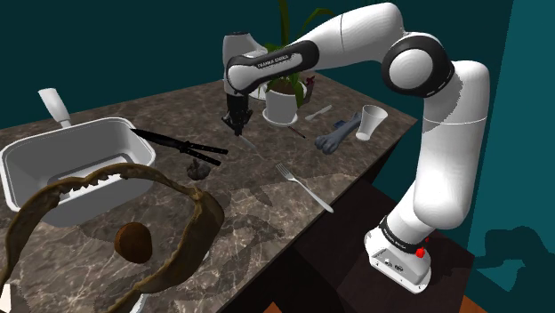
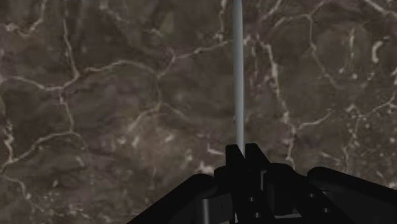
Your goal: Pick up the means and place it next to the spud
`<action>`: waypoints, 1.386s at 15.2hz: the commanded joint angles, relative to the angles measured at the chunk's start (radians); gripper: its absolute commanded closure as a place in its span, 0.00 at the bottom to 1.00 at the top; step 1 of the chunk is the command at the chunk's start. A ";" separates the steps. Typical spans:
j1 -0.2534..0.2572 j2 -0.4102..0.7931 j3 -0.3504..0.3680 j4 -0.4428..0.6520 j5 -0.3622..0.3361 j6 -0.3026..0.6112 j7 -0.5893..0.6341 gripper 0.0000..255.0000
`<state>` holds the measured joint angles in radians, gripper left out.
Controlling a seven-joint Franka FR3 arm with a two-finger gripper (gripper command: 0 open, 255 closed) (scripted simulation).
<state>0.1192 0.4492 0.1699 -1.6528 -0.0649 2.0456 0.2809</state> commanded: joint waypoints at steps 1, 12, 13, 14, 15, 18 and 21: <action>0.000 -0.010 0.001 0.007 0.002 -0.017 0.000 1.00; -0.001 -0.055 0.006 0.090 0.011 -0.145 -0.005 1.00; -0.001 -0.058 0.006 0.099 0.012 -0.157 -0.005 1.00; -0.001 -0.061 0.006 0.109 0.012 -0.169 -0.005 1.00; -0.001 -0.064 0.006 0.118 0.013 -0.181 -0.006 1.00; -0.001 -0.070 0.007 0.149 0.014 -0.219 -0.006 1.00; 0.000 -0.075 0.008 0.183 0.015 -0.257 -0.007 1.00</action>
<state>0.1199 0.3790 0.1776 -1.4759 -0.0503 1.7999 0.2748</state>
